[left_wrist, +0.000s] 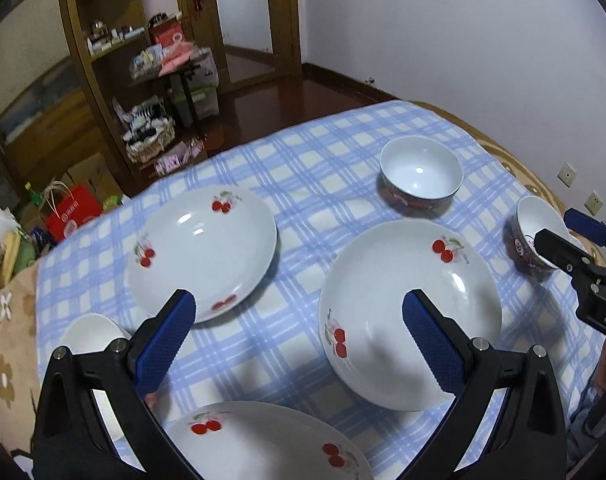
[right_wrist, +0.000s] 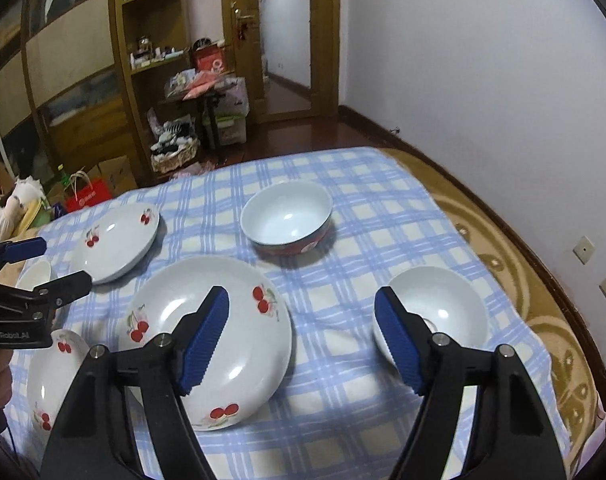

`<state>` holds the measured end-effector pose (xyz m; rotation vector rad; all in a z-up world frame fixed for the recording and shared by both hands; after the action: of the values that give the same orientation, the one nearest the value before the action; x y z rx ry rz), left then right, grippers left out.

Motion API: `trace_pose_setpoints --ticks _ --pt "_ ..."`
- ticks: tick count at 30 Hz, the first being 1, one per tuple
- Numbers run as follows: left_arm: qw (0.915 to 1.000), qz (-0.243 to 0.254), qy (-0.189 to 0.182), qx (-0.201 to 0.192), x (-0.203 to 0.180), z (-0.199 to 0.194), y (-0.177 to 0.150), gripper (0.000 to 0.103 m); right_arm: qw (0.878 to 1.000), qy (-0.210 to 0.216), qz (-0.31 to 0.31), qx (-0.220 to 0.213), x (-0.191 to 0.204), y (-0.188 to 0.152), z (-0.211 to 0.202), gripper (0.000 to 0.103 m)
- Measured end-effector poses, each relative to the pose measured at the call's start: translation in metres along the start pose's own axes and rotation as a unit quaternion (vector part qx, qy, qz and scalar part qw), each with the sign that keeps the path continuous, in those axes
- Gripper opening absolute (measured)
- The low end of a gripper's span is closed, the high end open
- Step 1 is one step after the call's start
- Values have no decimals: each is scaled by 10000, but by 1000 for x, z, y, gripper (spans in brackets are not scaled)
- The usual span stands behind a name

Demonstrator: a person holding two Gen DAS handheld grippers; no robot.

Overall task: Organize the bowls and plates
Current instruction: 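Close the left tool on a cherry plate rim while the right tool grips another cherry plate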

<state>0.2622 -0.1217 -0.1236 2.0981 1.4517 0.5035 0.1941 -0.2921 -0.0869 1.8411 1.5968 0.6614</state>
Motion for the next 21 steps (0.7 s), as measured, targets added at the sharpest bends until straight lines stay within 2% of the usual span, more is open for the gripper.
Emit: trace_pose_setpoints --ticks 4,10,12,13,15,19,20,21 --pt "9998 -6 -31 193 -2 16 -8 102 9996 155 -136 201 7 -7 16 78" --pt "9992 -11 33 393 -5 31 -18 102 9977 303 -223 567 14 -21 39 68" --pt "9991 -34 24 410 -6 34 -20 97 9970 347 -262 637 14 -25 44 65" --pt "9991 -45 -27 425 -6 35 -22 92 9966 348 -281 686 14 -27 47 64" --pt "9983 -110 -159 555 -8 40 -27 91 9960 358 -285 766 14 -30 52 59" --pt "9976 -266 -244 583 -9 44 -30 90 9943 423 -209 951 14 -37 62 55" --pt "9973 -303 -269 613 -8 46 -32 90 9939 419 -181 1001 13 -39 64 52" --pt "9967 -341 -339 651 -8 47 -33 90 9934 425 -147 1059 12 -41 67 43"
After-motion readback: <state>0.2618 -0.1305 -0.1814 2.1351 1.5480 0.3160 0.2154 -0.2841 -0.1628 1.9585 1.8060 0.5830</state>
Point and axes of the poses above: each gripper's, at about its wrist camera, not at the fingertips, and z roughly the way its jaws point, x to its left, y to its top, the point moved 8 cm from there along z, roughly the way its jaws point, and after that the axes turned 3 degrees about -z, right-handed, at the moved point
